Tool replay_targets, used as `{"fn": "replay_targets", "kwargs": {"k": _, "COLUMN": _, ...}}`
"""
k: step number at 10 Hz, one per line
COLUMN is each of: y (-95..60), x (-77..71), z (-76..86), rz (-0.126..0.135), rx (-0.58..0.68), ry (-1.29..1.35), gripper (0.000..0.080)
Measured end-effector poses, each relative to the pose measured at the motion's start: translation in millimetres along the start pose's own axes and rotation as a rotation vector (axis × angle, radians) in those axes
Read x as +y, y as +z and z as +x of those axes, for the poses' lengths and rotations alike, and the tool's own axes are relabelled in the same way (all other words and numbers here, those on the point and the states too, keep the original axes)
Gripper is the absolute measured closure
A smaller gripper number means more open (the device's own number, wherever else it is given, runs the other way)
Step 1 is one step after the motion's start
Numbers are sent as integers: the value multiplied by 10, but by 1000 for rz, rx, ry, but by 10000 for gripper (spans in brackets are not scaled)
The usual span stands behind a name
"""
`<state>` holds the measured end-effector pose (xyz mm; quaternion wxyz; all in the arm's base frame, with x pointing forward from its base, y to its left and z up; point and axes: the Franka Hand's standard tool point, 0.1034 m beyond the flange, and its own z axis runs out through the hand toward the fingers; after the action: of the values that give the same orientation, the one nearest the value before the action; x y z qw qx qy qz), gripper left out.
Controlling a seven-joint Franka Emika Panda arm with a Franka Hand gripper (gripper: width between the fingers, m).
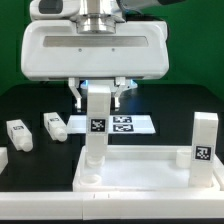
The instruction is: Assemble desk
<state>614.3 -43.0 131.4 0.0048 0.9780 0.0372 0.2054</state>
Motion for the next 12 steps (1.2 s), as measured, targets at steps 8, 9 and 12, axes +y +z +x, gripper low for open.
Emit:
{"fn": "replay_targets", "kwargs": {"k": 8, "y": 171, "x": 120, "z": 28, "rz": -36, "rx": 15, "ry": 33, "gripper": 515}}
{"fn": "replay_targets", "kwargs": {"k": 9, "y": 174, "x": 146, "z": 32, "rz": -44, "rx": 23, "ry": 34, "gripper": 515}}
{"fn": "replay_targets", "kwargs": {"k": 12, "y": 179, "x": 134, "z": 37, "rz": -64, "rx": 49, "ry": 37, "gripper": 515}}
